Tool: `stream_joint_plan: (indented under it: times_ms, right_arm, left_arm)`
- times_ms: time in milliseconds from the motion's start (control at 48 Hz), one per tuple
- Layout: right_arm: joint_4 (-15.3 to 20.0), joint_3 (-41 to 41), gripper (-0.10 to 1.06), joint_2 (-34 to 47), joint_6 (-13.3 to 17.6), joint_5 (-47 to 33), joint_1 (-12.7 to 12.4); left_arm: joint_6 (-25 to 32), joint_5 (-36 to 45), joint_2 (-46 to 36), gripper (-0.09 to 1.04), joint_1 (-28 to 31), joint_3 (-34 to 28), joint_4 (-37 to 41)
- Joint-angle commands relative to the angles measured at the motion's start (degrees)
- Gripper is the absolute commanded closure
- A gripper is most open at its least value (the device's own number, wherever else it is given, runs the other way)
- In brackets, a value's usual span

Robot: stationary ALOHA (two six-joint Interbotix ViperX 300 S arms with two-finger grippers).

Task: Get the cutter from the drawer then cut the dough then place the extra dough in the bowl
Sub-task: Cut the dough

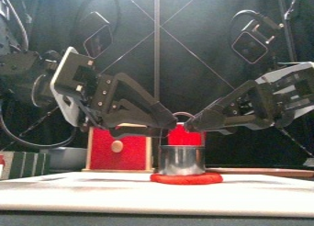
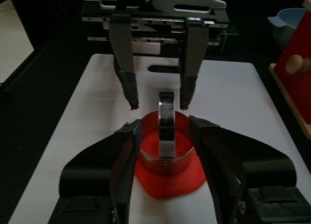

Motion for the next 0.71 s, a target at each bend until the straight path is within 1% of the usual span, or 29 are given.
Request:
stream_joint_plan:
  times_ms: [21,146,250,312,604,708]
  right_arm:
    - [0.62,-1.14,0.15,-0.97,0.26,-0.18,0.09]
    - [2.02,-1.93,0.15,-0.97,0.44,1.76,0.26]
    - [5.45,-3.25,0.15,-0.97,0.53,5.27,1.49]
    - [6.33,-3.69,0.15,-0.88,-0.18,6.86,2.02]
    - [5.54,-3.43,0.16,-1.14,-0.44,7.56,2.2]
    - [5.54,-3.43,0.21,-1.23,-0.44,7.56,2.37]
  left_arm:
    - [0.18,-0.26,-0.53,0.11,0.26,-0.79,-0.18]
    - [0.26,-0.26,-0.7,0.11,0.7,-1.05,-0.26]
    - [0.44,0.35,-1.23,0.11,1.05,-1.14,-0.09]
    - [0.44,0.88,-1.23,0.11,1.32,-1.14,-0.09]
    - [0.44,2.02,-0.97,0.11,2.02,-1.58,-0.09]
    - [0.44,2.02,-0.88,0.11,2.02,-1.49,0.0]
